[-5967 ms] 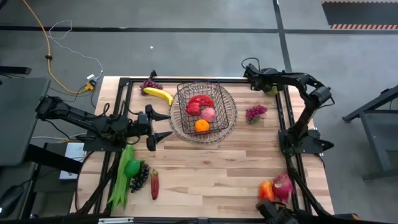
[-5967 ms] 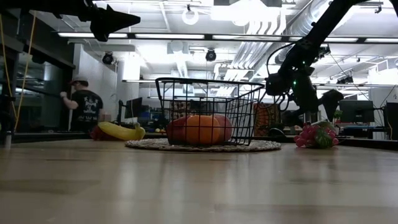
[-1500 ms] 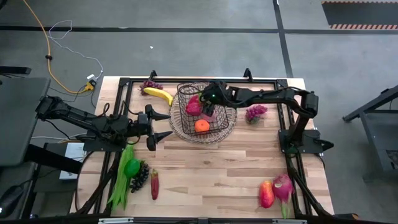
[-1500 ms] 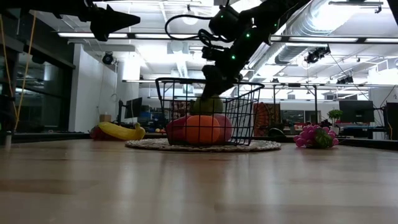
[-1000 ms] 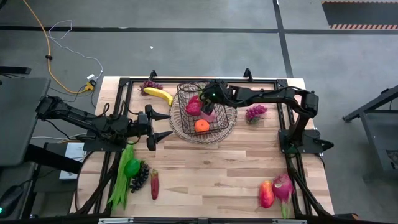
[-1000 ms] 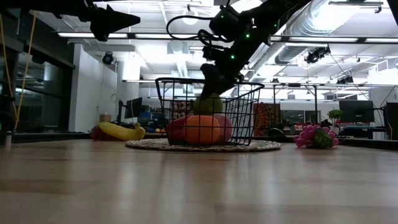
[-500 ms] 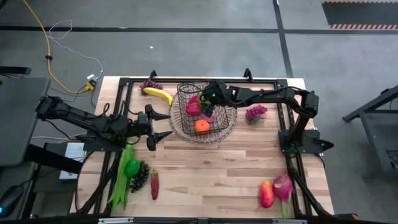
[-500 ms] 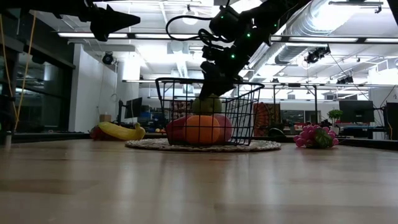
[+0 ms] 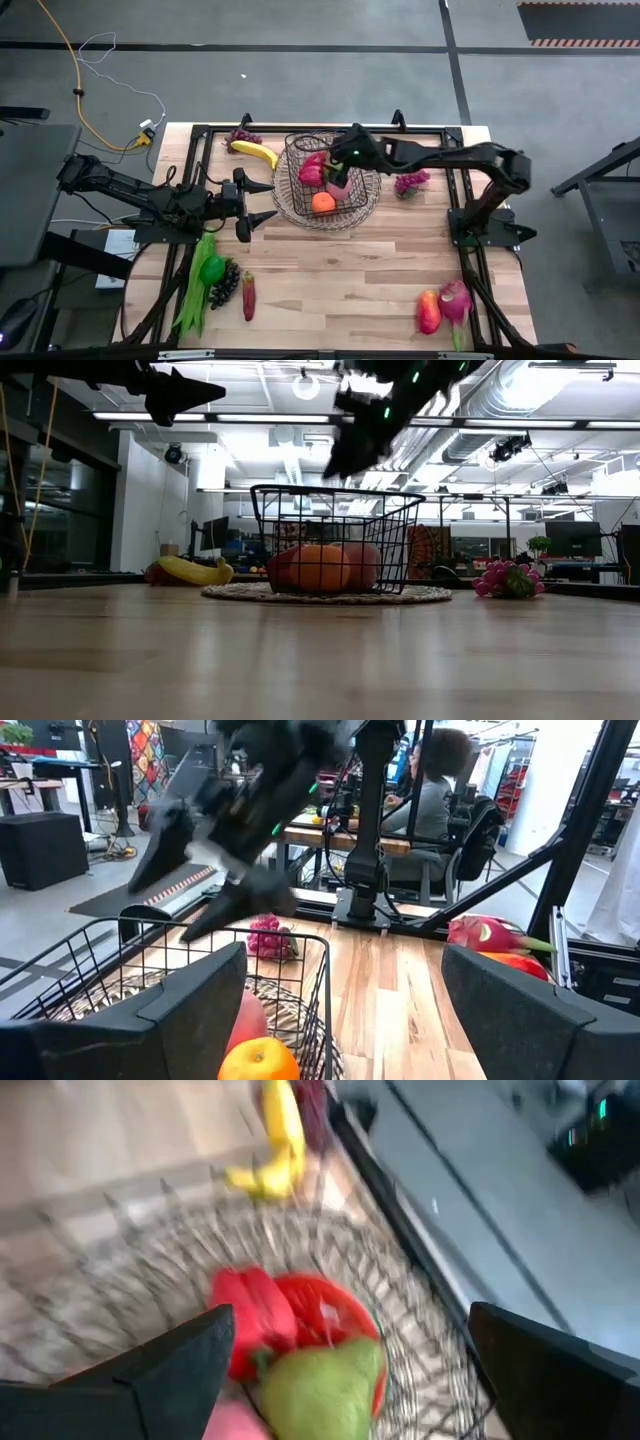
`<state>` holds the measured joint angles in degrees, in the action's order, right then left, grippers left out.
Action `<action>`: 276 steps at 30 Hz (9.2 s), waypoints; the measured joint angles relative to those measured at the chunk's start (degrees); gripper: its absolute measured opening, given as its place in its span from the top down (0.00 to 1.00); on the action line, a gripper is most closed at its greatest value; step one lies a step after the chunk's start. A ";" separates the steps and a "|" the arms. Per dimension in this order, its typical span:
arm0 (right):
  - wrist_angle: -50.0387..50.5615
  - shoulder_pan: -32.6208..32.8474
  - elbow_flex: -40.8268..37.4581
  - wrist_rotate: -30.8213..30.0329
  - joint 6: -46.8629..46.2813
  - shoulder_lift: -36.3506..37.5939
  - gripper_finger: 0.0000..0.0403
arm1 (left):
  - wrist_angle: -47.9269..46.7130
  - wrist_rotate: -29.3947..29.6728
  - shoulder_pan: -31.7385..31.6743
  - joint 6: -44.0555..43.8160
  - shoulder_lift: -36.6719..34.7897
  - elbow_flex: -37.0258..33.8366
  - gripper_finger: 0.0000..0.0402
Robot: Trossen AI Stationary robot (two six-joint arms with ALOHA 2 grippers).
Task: Build produce basket
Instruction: Put the yellow mango into the black wire basket
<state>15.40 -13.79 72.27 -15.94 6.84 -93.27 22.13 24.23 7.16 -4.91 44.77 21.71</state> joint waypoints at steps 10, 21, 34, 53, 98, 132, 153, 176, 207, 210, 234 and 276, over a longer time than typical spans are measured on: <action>0.60 7.98 -4.71 5.07 0.72 13.26 0.03 | -0.07 0.38 0.02 0.11 0.01 0.00 0.19; -28.34 12.06 -38.54 1.61 -9.66 35.04 0.03 | -0.04 0.49 0.00 0.13 0.00 0.00 0.19; -47.78 14.92 -51.19 1.05 -6.95 40.26 0.03 | -0.04 0.66 -0.02 0.07 0.02 0.00 0.19; -47.56 14.92 -51.19 0.49 -15.83 40.23 0.03 | -0.02 0.63 -0.01 0.05 0.01 0.00 0.19; 25.14 27.55 -27.01 16.55 -61.76 26.88 0.03 | -1.36 4.55 -0.01 -0.48 0.01 0.00 0.19; 37.89 58.91 -5.92 36.24 -116.90 -11.13 0.03 | -1.27 4.54 -0.02 -0.92 0.02 0.00 0.19; 38.97 58.24 -6.01 30.80 -113.86 -13.64 0.12 | -1.27 4.96 0.00 -0.48 0.00 0.00 0.19; 14.31 35.74 3.73 25.02 -30.95 -13.62 0.39 | -1.27 4.96 -0.02 -0.46 0.02 0.00 0.19; -41.98 14.87 -36.05 17.16 -7.16 26.28 0.39 | -1.29 4.92 0.00 0.15 0.01 0.00 0.19; -51.93 14.18 -40.75 16.42 -7.41 29.30 0.39 | -1.04 4.92 -0.02 0.15 0.00 0.00 0.19; -51.93 12.91 -41.53 15.25 -6.85 29.50 0.39 | -0.81 4.92 -0.02 0.13 0.02 0.00 0.19; -47.58 5.88 -41.46 18.59 -13.51 29.63 0.39 | -1.33 3.20 0.03 2.29 0.02 0.00 0.19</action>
<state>-32.18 -7.91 30.81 2.66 -6.68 -63.64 20.80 27.43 7.19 -2.62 44.80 21.71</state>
